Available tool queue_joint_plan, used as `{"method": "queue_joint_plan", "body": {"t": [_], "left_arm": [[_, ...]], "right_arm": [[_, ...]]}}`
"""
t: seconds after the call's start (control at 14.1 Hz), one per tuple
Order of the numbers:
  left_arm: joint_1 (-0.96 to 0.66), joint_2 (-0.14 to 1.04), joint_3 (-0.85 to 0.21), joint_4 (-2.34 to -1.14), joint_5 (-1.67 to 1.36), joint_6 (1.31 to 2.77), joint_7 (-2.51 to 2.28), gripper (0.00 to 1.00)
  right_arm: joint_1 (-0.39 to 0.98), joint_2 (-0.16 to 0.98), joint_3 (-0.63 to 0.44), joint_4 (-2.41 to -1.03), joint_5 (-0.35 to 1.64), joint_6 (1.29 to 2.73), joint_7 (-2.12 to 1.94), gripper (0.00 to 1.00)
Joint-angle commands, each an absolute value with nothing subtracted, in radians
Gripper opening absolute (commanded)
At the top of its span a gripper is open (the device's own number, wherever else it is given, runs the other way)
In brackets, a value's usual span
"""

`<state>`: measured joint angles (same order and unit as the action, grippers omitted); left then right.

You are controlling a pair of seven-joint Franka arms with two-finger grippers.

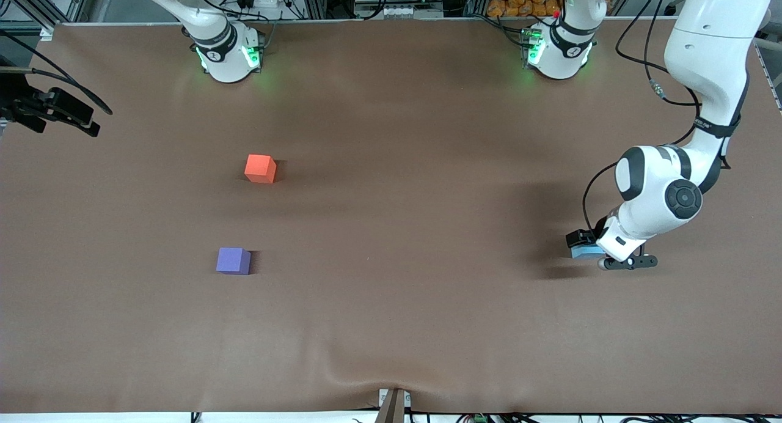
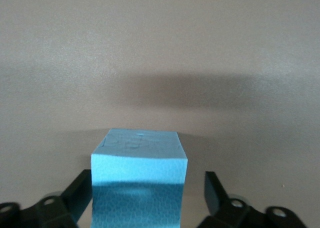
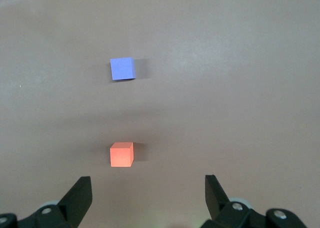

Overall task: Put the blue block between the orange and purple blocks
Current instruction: 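Carry the light-blue cube with the left gripper toward the table's middle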

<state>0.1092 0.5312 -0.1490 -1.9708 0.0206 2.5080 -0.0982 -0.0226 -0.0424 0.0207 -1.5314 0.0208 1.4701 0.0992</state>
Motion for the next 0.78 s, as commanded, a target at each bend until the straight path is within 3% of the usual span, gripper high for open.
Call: {"method": "queue_joint_plan", "body": {"t": [0.0, 0.07, 0.42, 0.71], "left_arm": [[0.097, 0.545, -0.149, -1.954, 0.04, 2.523, -0.129, 0.27], [0.074, 0.545, -0.147, -1.954, 0.04, 2.523, -0.17, 0.0], [-0.067, 0.512, -0.152, -1.948, 0.043, 2.513, -0.272, 0.0], [-0.295, 0.546, -0.152, -1.792, 0.031, 2.389, -0.282, 0.0]], "right_arm": [[-0.048, -0.06, 0.032, -1.545, 0.043, 1.47, 0.084, 1.0], [-0.048, -0.06, 0.032, -1.545, 0.043, 1.468, 0.084, 1.0], [-0.048, -0.06, 0.032, -1.545, 0.043, 1.468, 0.084, 1.0], [-0.048, -0.06, 0.032, -1.545, 0.043, 1.468, 0.084, 1.0]]}}
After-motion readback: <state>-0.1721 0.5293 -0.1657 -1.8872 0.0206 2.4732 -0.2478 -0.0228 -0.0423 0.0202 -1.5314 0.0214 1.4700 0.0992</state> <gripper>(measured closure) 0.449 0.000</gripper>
